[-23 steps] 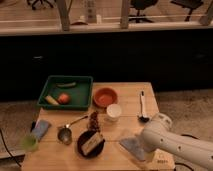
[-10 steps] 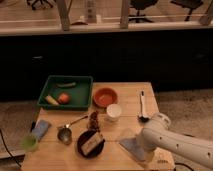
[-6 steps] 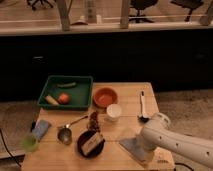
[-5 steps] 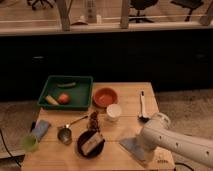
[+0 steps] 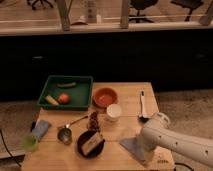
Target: Wipe red bowl with towel
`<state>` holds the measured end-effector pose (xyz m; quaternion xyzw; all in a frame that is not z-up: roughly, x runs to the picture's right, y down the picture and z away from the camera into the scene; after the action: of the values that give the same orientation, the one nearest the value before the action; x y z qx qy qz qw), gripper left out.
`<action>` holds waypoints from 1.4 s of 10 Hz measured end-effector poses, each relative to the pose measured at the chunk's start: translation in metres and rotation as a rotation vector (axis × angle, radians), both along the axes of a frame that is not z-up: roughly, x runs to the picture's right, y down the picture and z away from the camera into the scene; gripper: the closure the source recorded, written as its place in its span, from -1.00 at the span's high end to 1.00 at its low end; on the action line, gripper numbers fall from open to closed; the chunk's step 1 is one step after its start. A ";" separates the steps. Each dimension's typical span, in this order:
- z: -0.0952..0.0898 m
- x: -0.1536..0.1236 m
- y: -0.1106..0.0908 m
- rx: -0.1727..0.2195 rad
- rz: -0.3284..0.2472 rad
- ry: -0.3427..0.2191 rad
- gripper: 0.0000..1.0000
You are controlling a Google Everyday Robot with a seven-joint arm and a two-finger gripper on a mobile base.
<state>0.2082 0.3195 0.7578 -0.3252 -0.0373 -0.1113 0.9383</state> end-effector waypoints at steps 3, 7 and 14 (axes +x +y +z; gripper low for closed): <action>0.002 0.001 0.001 -0.005 0.003 0.003 0.60; 0.004 0.002 0.002 -0.012 0.008 0.008 0.60; 0.007 0.004 0.005 -0.022 0.015 0.016 0.60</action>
<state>0.2123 0.3241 0.7647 -0.3360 -0.0336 -0.1014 0.9358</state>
